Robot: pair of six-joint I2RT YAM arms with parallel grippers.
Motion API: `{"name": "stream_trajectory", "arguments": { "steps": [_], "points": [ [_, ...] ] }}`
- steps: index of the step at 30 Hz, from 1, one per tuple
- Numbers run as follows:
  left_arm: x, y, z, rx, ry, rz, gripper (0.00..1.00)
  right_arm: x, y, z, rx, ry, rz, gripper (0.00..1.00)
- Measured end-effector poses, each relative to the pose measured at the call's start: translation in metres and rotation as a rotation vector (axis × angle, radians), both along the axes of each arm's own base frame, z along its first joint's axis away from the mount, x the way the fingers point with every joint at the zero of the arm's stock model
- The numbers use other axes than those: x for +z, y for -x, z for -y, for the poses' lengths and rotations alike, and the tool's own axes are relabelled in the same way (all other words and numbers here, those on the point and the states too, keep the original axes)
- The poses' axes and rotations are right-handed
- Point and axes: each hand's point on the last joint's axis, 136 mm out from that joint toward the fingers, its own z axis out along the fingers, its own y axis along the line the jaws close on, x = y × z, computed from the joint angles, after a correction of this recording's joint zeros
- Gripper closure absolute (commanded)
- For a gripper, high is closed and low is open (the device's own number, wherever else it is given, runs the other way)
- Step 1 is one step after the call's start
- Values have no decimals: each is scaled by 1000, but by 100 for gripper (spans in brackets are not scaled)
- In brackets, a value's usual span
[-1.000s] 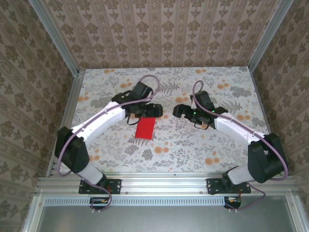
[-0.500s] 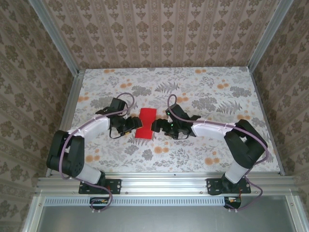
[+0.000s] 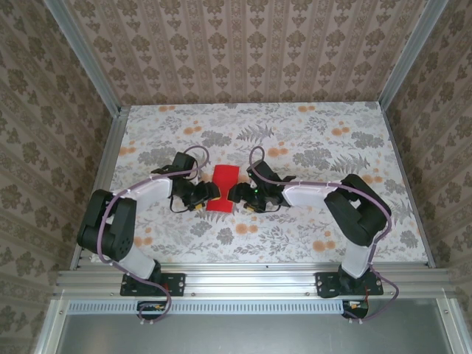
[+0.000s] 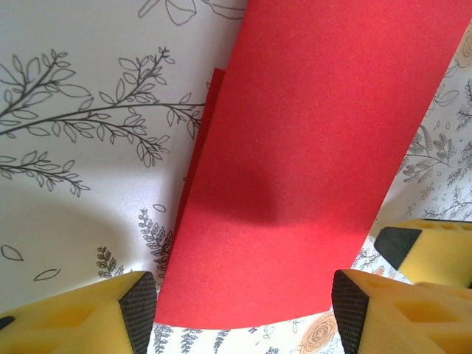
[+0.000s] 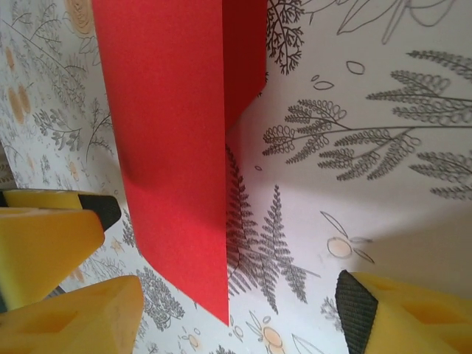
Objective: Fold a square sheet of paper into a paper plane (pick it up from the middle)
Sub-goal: Third fold the triangle at the center of the table.
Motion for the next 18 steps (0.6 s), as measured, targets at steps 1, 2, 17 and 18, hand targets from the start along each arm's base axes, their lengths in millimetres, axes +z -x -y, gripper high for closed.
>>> {"name": "stream_trajectory", "arguments": {
  "steps": [1, 2, 17, 18],
  "points": [
    [0, 0, 0, 0, 0, 0, 35, -2, 0, -1, 2, -2, -7, 30],
    [0, 0, 0, 0, 0, -1, 36, -4, 0, -2, 5, -2, -12, 31],
    [-7, 9, 17, -49, 61, -32, 41, -3, -1, -15, 37, -44, -35, 45],
    [-6, 9, 18, -50, 65, -32, 42, -3, -1, -15, 37, -47, -39, 46]
  ]
}}
